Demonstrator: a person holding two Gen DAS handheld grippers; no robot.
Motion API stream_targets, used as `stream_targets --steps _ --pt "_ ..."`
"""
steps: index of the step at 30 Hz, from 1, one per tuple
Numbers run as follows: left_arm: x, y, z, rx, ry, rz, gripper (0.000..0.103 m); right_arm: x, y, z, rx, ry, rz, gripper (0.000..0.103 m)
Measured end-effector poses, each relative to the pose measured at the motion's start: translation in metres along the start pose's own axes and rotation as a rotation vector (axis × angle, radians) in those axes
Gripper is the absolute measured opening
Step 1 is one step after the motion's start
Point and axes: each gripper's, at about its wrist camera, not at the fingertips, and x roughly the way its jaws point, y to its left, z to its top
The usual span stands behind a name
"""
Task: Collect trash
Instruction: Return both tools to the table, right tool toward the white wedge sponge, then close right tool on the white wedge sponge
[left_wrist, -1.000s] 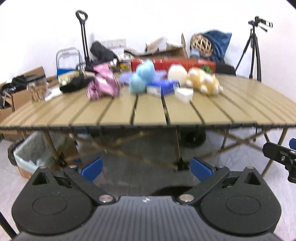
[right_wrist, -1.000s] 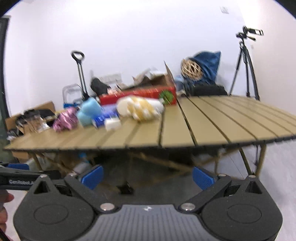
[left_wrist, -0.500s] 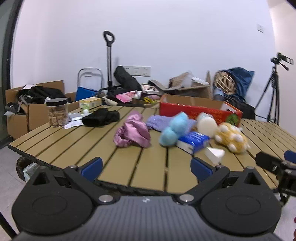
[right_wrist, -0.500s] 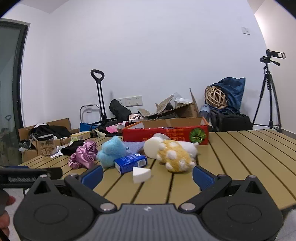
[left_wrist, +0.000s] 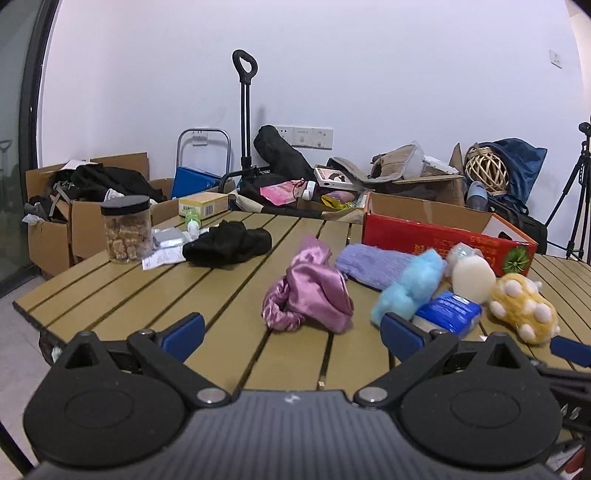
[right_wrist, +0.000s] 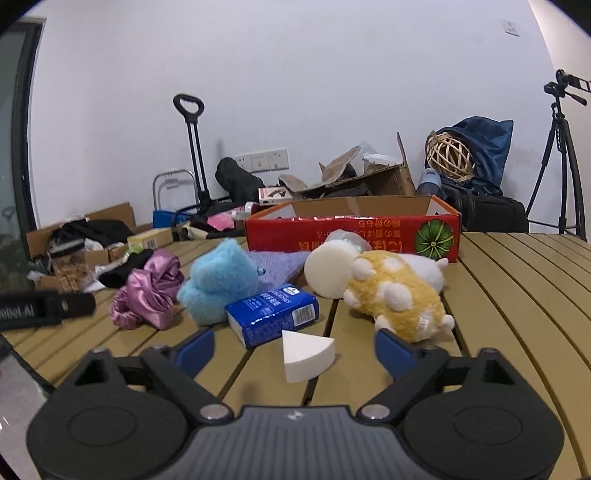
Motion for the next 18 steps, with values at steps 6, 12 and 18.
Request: stream_targets --steps 6,12,18 --pt "0.017 0.003 0.003 -0.014 0.025 -0.008 0.103 0.022 0.005 0.002 -0.029 0.024 -0.023 0.068" --pt "0.024 0.004 0.005 -0.012 0.036 -0.02 0.103 0.039 0.004 0.0 -0.035 0.082 -0.049 0.043" --pt "0.032 0.002 0.008 -0.01 0.045 -0.031 0.103 0.042 0.002 0.001 -0.041 0.086 -0.052 0.03"
